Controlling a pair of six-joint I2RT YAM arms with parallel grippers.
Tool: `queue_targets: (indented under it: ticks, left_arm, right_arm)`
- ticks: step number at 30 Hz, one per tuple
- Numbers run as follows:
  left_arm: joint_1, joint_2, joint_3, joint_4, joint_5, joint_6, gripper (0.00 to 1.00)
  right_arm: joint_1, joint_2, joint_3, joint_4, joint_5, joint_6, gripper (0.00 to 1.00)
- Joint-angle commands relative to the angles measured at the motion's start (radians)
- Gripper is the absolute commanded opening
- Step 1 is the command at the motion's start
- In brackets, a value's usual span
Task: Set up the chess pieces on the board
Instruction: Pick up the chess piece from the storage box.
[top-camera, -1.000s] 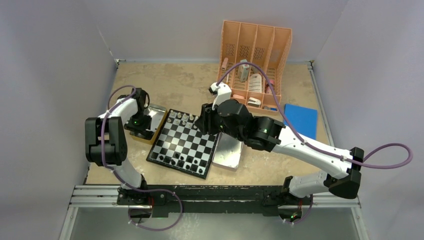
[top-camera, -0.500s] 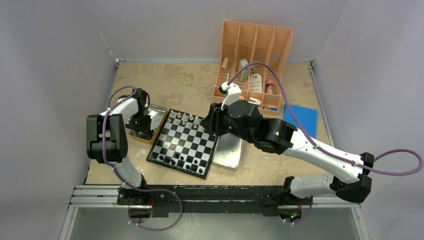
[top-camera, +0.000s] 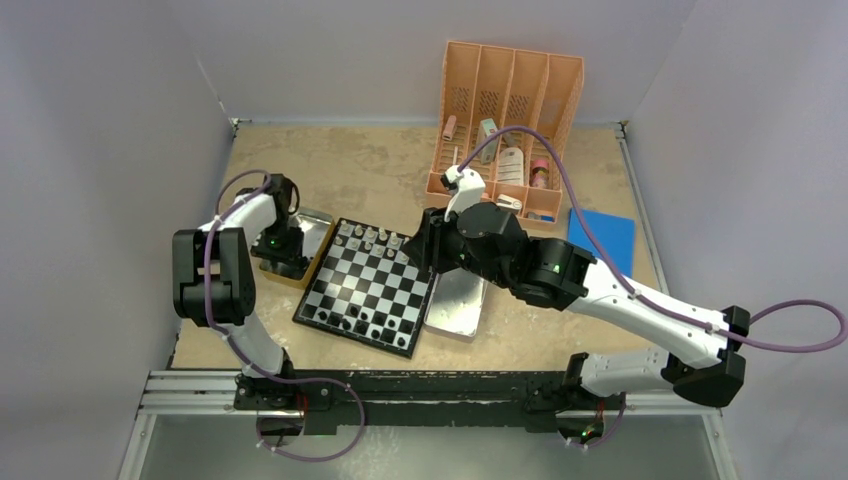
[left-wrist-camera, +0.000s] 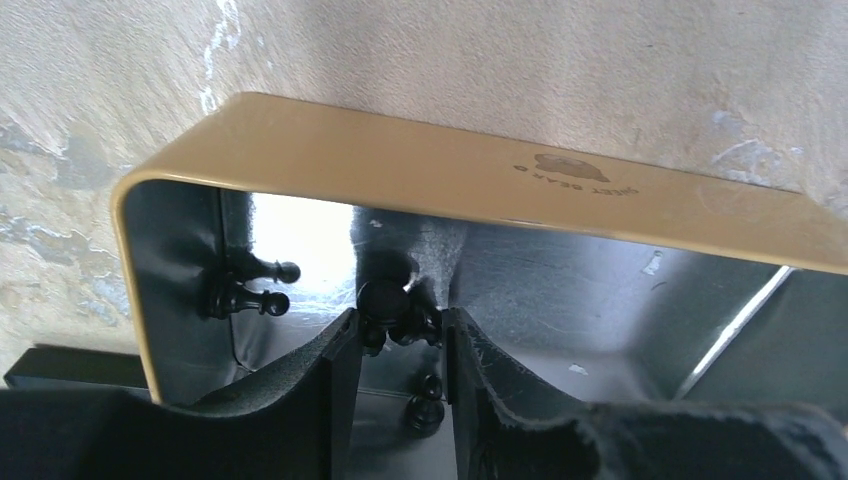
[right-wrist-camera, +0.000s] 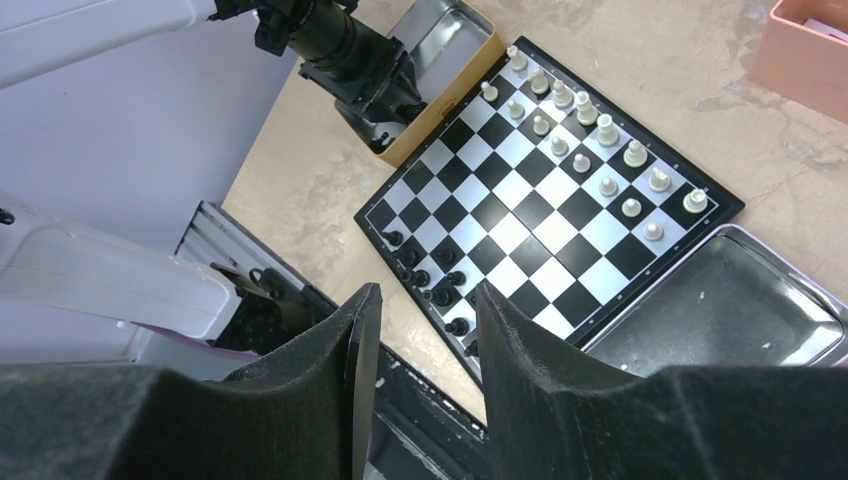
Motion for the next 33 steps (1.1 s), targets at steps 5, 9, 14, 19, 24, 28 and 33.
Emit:
queue_targets:
  ticks: [5, 9, 14, 19, 24, 28, 33]
  left_arm:
    - [0.007, -0.003, 0.066, -0.02, 0.017, -0.041, 0.38]
    - [0.007, 0.014, 0.065, -0.019, 0.033, -0.047, 0.38]
    - [0.007, 0.03, 0.057, -0.006, 0.042, -0.05, 0.37]
    - [0.007, 0.037, 0.047, -0.005, 0.042, -0.056, 0.33]
    - [0.007, 0.029, 0.048, -0.002, 0.047, -0.058, 0.31]
    - [0.007, 0.019, 0.062, -0.009, 0.053, -0.058, 0.32]
    - [0.007, 0.01, 0.077, -0.018, 0.059, -0.058, 0.37]
  right_arm:
    - [0.002, -0.031, 0.0, 0.009, 0.021, 0.024, 0.42]
    - [0.002, -0.039, -0.006, 0.008, 0.029, 0.028, 0.42]
    - [0.002, -0.033, -0.005, 0.007, 0.029, 0.022, 0.42]
    - [0.002, -0.031, -0.004, 0.002, 0.03, 0.021, 0.42]
    - [0.002, -0.039, -0.005, -0.003, 0.035, 0.024, 0.42]
    - [0.002, -0.051, -0.02, 0.007, 0.03, 0.042, 0.42]
    - [0.002, -0.058, -0.033, 0.009, 0.032, 0.045, 0.42]
